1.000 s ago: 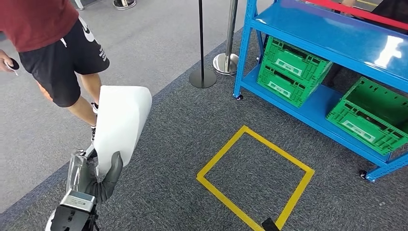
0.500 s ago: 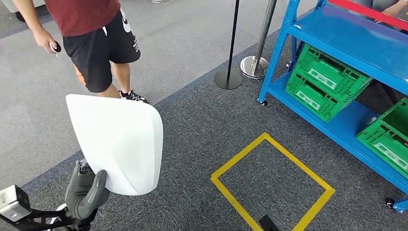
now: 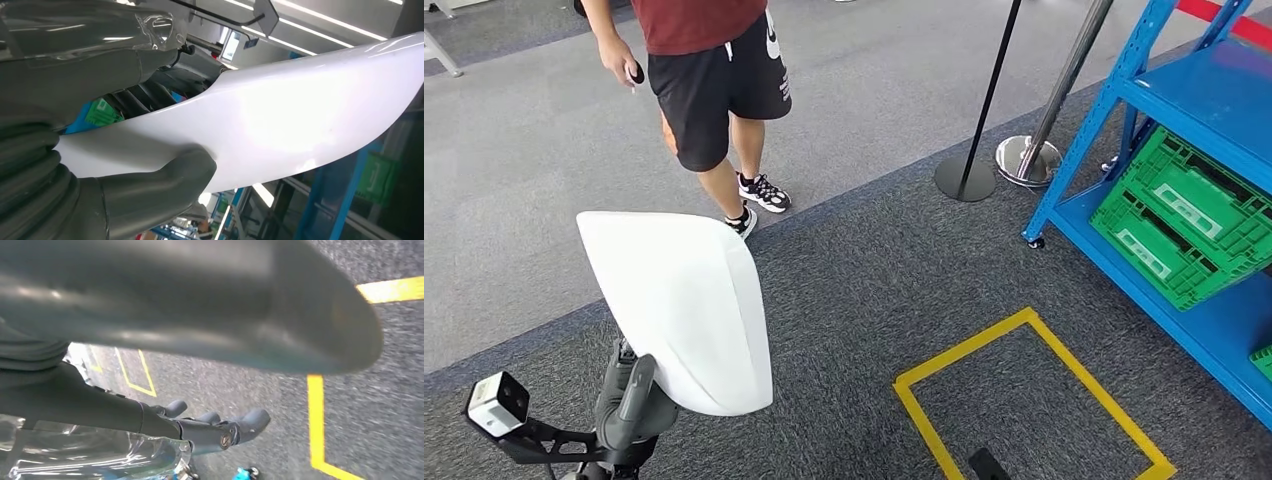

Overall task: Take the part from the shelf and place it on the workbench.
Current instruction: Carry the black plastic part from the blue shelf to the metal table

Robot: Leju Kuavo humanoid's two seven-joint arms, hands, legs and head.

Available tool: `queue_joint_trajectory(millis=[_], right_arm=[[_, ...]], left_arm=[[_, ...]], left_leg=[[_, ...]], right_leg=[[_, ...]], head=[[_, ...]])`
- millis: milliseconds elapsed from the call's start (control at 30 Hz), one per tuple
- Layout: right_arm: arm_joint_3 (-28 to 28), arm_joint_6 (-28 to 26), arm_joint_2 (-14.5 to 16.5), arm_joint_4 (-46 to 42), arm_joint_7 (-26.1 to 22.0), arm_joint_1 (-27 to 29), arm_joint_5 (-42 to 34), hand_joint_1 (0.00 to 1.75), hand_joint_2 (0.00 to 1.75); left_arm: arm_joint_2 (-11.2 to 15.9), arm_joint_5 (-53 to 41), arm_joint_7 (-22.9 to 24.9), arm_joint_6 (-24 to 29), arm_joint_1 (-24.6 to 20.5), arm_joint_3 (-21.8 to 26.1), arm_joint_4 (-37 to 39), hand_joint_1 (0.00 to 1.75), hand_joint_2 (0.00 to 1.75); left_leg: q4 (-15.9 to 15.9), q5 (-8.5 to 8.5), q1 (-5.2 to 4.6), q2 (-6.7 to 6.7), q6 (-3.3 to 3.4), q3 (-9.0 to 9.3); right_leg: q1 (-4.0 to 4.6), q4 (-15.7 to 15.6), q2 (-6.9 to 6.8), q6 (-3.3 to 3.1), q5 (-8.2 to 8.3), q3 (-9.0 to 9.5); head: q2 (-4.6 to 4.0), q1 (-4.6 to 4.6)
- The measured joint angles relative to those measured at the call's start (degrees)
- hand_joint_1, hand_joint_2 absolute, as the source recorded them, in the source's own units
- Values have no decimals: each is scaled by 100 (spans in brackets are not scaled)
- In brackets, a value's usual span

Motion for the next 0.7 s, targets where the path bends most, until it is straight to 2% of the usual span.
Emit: queue_joint_trajectory(millis=[67, 100, 133, 167, 200, 233, 267, 300, 333, 367, 400, 433, 467, 500, 533, 567, 633, 667, 700], right_arm=[[-11, -7, -1, -4, -31, -31, -1, 0, 0], [-18, -10, -5, -5, -38, -38, -1, 0, 0], [-23, -10, -7, -5, -45, -38, -1, 0, 0], [-28, -8, -11, -5, -51, -39, -1, 0, 0], [-32, 1, -15, -5, -48, -42, -1, 0, 0], [-34, 9, -19, -5, -39, -46, -1, 0, 0], [-35, 15, -19, -5, -25, -50, 0, 0, 0], [-38, 19, -18, -5, -11, -51, 1, 0, 0], [-43, 14, -15, -5, -5, -48, 3, 0, 0], [-51, 8, -11, -5, -4, -42, 5, 0, 0], [-60, 4, -8, -5, -4, -34, 7, 0, 0], [-67, 3, -3, -5, -3, -26, 11, 0, 0], [-73, 8, 3, -5, 7, -27, 18, 0, 0], [-75, 18, 8, -7, 25, -31, 30, 0, 0], [-75, 27, 14, -7, 43, -34, 45, 0, 0], [-76, 37, 16, -8, 66, -32, 58, 0, 0], [-82, 44, 6, -7, 90, 8, 72, 0, 0], [-90, 44, -3, -6, 98, 32, 75, 0, 0], [-98, 44, -10, -5, 106, 48, 78, 0, 0]], left_arm=[[-8, 2, 4, 1, -13, 58, 8, 175, 175], [-17, 1, 6, 1, -22, 70, 10, 175, 175], [-26, -4, 8, 2, -29, 79, 15, 175, 175], [-33, -31, 2, 17, -27, 88, 25, 175, 175], [-31, -135, -63, 106, -22, 96, 30, 175, 175], [-19, -356, -190, 304, -18, 93, 21, 175, 175], [1, -767, -357, 688, -20, 77, -17, 175, 175], [24, -1403, -520, 1228, -31, 57, -81, 175, 175], [45, -2191, -624, 1812, -49, 36, -163, 175, 175], [65, -3016, -667, 2331, -75, 28, -242, 175, 175], [86, -3726, -671, 2670, -97, 33, -310, 175, 175], [110, -4237, -661, 2874, -108, 36, -362, 175, 175], [143, -4635, -633, 3058, -106, 29, -414, 175, 175], [177, -5010, -582, 3300, -88, 11, -475, 175, 175], [213, -5402, -513, 3620, -71, -10, -549, 175, 175], [249, -5823, -436, 3974, -59, -31, -636, 175, 175], [307, -6478, -316, 4565, -36, -54, -825, 175, 175], [328, -6737, -270, 4825, -11, -65, -924, 175, 175], [345, -6976, -226, 5076, 23, -73, -1027, 175, 175]], left_leg=[[296, -159, -13, 354, -42, -154], [625, -315, -19, 561, -62, -328], [1027, -484, -11, 667, -75, -540], [1401, -609, -3, 710, -80, -747], [1622, -645, 2, 722, -77, -878], [1626, -577, 4, 726, -65, -896], [1399, -422, -3, 746, -42, -788], [1005, -229, -27, 825, -2, -579], [588, -90, -72, 974, 44, -354], [260, 1, -117, 1098, 87, -176], [66, 29, -158, 1187, 120, -74], [3, 13, -185, 1202, 134, -48], [-20, 23, -190, 1125, 143, -44], [-62, 44, -173, 1056, 152, -10], [-107, 68, -151, 990, 164, 33], [-150, 92, -123, 920, 181, 78], [-176, 108, -87, 771, 210, 122], [-175, 104, -80, 683, 218, 125], [-172, 98, -73, 589, 216, 129]], right_leg=[[2, -12, -140, -67, -6, 28], [19, -14, -220, -95, -16, 39], [32, -14, -309, -116, -29, 46], [43, -13, -400, -129, -40, 49], [53, -13, -486, -137, -52, 55], [62, -13, -564, -141, -65, 66], [71, -15, -640, -142, -79, 84], [78, -17, -709, -140, -95, 107], [88, -19, -773, -130, -114, 132], [95, -25, -829, -115, -131, 153], [100, -32, -886, -95, -146, 172], [102, -46, -944, -71, -160, 190], [103, -67, -1008, -46, -170, 218], [99, -69, -1013, -22, -192, 240], [96, -21, -925, -1, -239, 240], [94, 135, -780, 17, -335, 186], [88, 786, -454, 46, -639, -129], [86, 1172, -382, 61, -774, -342], [84, 1439, -350, 76, -821, -515]], head=[[0, -41], [0, -61], [0, -79], [0, -81], [0, -83], [0, -84], [0, -83], [0, -83], [0, -81], [0, -79], [0, -81], [0, -79], [0, -80], [0, -77], [0, -75], [0, -72], [0, -57], [0, -49], [0, -46]])
